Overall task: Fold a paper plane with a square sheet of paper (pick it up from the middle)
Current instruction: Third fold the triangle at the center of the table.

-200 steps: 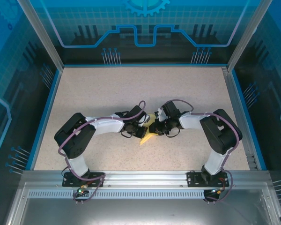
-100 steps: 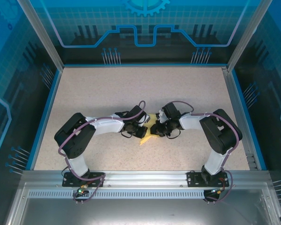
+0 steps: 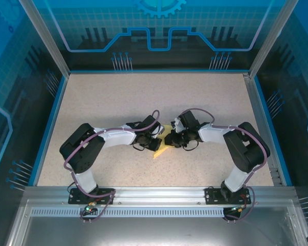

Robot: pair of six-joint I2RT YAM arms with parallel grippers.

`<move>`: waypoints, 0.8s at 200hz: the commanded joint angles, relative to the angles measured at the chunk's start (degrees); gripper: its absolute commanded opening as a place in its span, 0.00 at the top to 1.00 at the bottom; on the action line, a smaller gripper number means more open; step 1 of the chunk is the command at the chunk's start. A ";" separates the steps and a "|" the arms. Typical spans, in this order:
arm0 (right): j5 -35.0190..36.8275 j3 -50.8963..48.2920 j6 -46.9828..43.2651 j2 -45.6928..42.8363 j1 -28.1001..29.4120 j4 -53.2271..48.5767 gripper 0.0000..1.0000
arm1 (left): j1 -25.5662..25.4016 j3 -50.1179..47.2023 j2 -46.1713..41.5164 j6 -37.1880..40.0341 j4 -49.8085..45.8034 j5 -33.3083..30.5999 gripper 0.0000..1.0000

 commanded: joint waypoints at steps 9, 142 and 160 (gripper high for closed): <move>-1.03 2.55 0.81 2.15 -0.38 0.38 0.84 | 0.55 -0.27 1.03 0.03 -1.37 -0.30 0.96; -1.67 -0.88 -1.20 1.41 -5.50 0.71 0.82 | 0.49 -0.27 1.35 0.44 -1.56 -0.37 0.96; -1.75 -0.90 -1.45 4.35 -5.65 1.05 0.83 | 0.54 -0.05 1.34 0.46 -1.72 -0.39 0.96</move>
